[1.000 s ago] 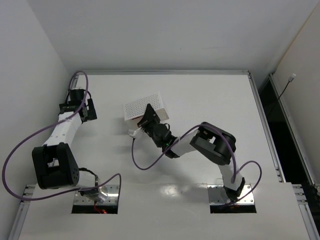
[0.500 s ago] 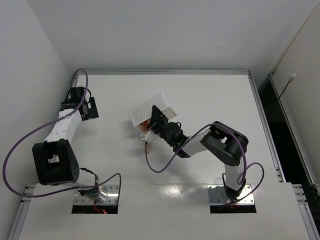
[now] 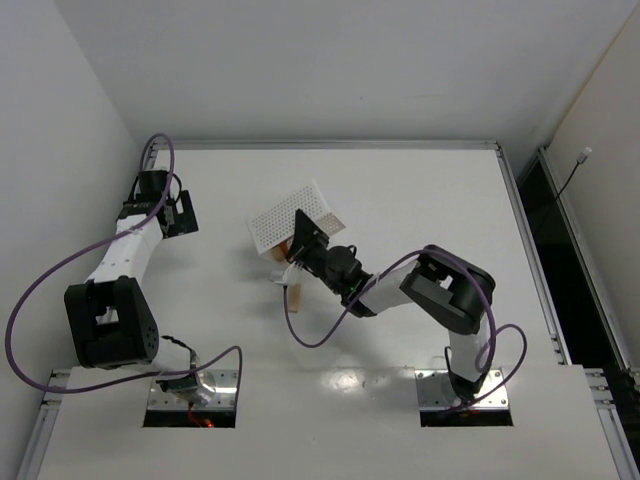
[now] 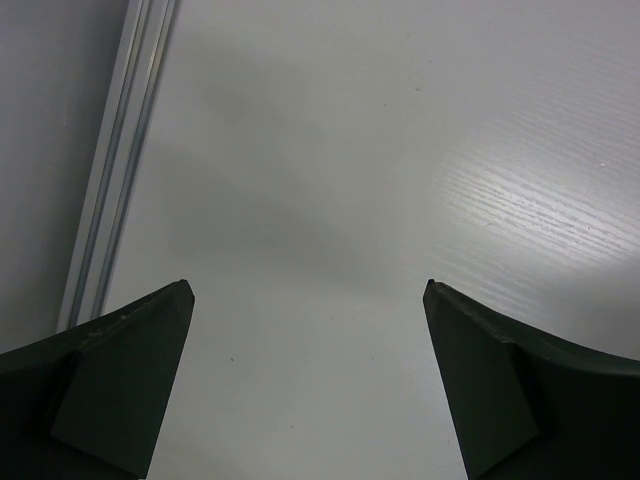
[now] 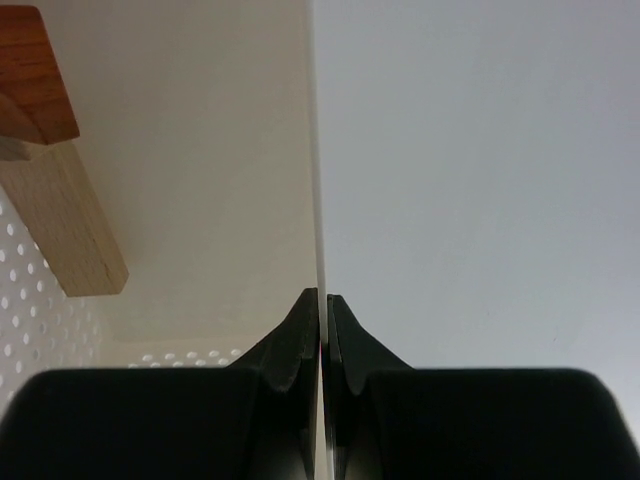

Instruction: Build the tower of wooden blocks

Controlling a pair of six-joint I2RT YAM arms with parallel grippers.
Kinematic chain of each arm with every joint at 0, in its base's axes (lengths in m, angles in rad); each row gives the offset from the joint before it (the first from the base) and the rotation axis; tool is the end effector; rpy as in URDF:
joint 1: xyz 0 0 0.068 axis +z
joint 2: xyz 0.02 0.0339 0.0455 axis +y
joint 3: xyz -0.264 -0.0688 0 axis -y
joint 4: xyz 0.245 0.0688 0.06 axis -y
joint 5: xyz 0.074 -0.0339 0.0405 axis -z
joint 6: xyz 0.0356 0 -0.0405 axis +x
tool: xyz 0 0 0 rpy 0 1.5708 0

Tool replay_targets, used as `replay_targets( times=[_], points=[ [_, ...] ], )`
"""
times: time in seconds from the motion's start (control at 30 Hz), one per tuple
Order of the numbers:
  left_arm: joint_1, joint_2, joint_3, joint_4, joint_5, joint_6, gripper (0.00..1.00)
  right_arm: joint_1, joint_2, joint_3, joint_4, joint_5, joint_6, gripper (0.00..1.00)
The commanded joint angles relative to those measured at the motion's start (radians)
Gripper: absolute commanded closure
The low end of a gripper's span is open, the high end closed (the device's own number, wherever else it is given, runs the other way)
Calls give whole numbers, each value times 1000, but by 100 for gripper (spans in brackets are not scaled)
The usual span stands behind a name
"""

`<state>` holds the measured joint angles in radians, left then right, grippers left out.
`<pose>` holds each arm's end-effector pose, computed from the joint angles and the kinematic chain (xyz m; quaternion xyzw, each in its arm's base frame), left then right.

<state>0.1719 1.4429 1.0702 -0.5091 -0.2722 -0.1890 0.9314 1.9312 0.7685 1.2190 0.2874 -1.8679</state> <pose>0.2991 0.0616 0.2584 -0.2124 0.9092 0.1248 0.3357 0.2309 0.2936 0.1656 -0.6522 0.2183 -0.4124 0.5974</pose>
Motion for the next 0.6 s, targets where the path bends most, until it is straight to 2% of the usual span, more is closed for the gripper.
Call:
replay_targets(
  times=[0.0, 0.03, 0.1, 0.17, 0.23, 0.3, 0.37, 0.57],
  points=[
    [11, -12, 22, 1, 10, -9, 0, 35, -98, 26, 599, 28, -56, 100],
    [11, -12, 22, 1, 10, -9, 0, 59, -145, 37, 573, 83, -41, 100],
    [11, -22, 22, 1, 10, -9, 0, 60, -194, -67, 595, 41, -40, 100],
    [11, -33, 8, 1, 10, -9, 0, 60, -238, -101, 596, 51, -40, 100],
    [11, -33, -4, 13, 25, -9, 0, 49, -200, -86, 567, 52, -31, 100],
    [11, -24, -4, 14, 34, -9, 0, 5, -70, -42, 597, 67, -31, 100],
    [11, -10, 11, 14, 34, -9, 0, 4, -41, -15, 597, 84, -31, 100],
    [11, 16, 27, 4, 42, -18, 0, 35, -175, -86, 597, 128, -31, 100]
  ],
)
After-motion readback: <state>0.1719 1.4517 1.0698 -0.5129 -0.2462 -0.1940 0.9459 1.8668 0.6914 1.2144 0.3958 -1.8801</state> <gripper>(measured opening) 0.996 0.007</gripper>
